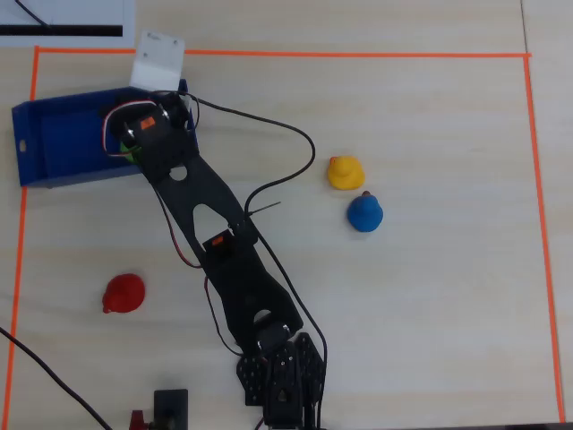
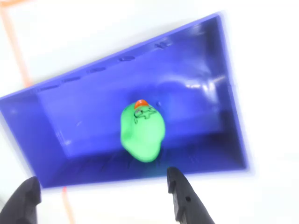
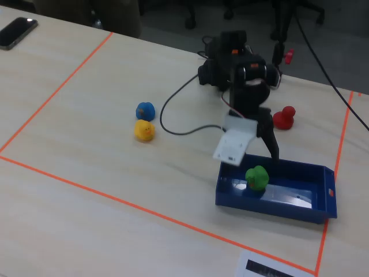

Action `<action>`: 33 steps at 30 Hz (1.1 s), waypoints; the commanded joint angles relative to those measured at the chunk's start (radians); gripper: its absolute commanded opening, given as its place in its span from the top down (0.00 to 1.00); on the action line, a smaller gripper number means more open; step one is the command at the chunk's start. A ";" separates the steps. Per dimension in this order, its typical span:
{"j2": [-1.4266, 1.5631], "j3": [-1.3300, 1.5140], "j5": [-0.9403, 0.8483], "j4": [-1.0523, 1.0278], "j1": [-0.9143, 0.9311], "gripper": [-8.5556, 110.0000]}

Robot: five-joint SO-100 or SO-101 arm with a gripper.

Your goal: Grasp green duck and put it into box.

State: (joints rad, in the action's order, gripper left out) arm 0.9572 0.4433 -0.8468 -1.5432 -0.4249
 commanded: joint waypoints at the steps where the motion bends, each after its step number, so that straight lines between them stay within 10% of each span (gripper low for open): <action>1: 0.491 0.267 -0.025 0.052 0.077 0.91; 16: 2.154 2.163 -0.397 0.627 0.410 0.93; 33: 2.355 2.668 -0.482 0.232 0.446 0.92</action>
State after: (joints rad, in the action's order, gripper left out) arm 3.3195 3.1170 -1.3407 -1.2364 0.0000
